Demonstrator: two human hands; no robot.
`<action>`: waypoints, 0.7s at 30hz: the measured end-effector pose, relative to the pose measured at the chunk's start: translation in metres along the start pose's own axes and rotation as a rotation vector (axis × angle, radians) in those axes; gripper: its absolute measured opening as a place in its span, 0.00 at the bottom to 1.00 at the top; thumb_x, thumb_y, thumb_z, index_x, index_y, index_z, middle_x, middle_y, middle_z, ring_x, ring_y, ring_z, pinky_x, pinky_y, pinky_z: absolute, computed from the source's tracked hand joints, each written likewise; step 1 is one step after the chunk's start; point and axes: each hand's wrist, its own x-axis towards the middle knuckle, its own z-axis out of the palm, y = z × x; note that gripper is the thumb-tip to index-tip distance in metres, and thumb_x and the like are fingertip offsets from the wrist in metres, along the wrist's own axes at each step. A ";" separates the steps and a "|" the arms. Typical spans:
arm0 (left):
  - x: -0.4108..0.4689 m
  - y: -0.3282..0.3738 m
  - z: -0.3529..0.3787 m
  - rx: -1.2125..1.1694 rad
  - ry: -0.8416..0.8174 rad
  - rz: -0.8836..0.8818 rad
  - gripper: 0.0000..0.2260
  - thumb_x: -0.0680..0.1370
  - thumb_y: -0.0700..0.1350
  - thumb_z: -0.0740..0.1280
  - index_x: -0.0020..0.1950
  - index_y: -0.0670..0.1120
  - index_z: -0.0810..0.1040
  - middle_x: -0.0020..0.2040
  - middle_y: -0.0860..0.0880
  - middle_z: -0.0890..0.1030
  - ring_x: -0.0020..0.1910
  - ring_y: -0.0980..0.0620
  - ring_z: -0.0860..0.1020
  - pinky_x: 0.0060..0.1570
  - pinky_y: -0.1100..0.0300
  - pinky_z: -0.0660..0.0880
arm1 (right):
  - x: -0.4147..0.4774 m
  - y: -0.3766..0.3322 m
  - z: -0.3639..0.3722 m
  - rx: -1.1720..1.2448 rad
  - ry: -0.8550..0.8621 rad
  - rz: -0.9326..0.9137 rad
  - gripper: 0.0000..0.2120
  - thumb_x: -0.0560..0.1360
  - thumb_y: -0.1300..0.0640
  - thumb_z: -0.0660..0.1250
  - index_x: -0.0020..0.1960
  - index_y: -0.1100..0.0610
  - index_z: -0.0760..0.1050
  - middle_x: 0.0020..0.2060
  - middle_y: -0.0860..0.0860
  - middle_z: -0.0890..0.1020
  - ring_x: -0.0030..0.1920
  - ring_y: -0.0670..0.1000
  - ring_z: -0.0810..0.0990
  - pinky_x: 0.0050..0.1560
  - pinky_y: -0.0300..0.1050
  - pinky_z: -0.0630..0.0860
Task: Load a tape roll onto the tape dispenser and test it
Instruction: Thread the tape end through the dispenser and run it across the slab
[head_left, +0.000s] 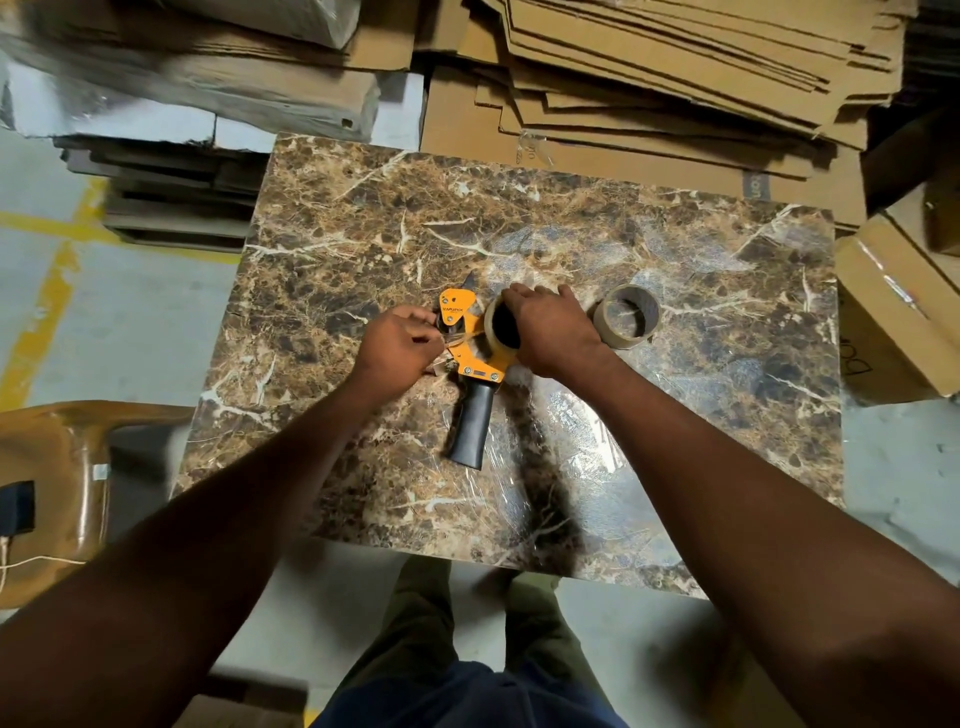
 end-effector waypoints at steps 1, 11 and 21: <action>0.000 -0.004 -0.004 0.021 -0.015 0.039 0.06 0.79 0.40 0.75 0.53 0.40 0.88 0.63 0.49 0.82 0.44 0.58 0.82 0.37 0.72 0.78 | 0.000 0.001 -0.002 -0.005 -0.006 -0.010 0.36 0.72 0.60 0.74 0.77 0.57 0.65 0.73 0.54 0.73 0.69 0.59 0.74 0.76 0.63 0.60; 0.001 -0.035 -0.043 0.260 -0.038 0.231 0.08 0.78 0.42 0.75 0.55 0.41 0.89 0.58 0.50 0.83 0.51 0.51 0.82 0.56 0.50 0.83 | 0.003 0.010 -0.017 -0.076 -0.076 -0.185 0.37 0.74 0.64 0.72 0.78 0.49 0.61 0.73 0.54 0.74 0.77 0.58 0.66 0.77 0.63 0.59; 0.024 -0.031 -0.062 0.340 -0.186 0.225 0.11 0.81 0.51 0.72 0.60 0.50 0.87 0.55 0.55 0.76 0.48 0.54 0.78 0.50 0.51 0.82 | 0.010 -0.014 -0.004 0.093 -0.029 -0.070 0.45 0.72 0.44 0.75 0.82 0.54 0.57 0.81 0.55 0.62 0.81 0.60 0.56 0.78 0.66 0.54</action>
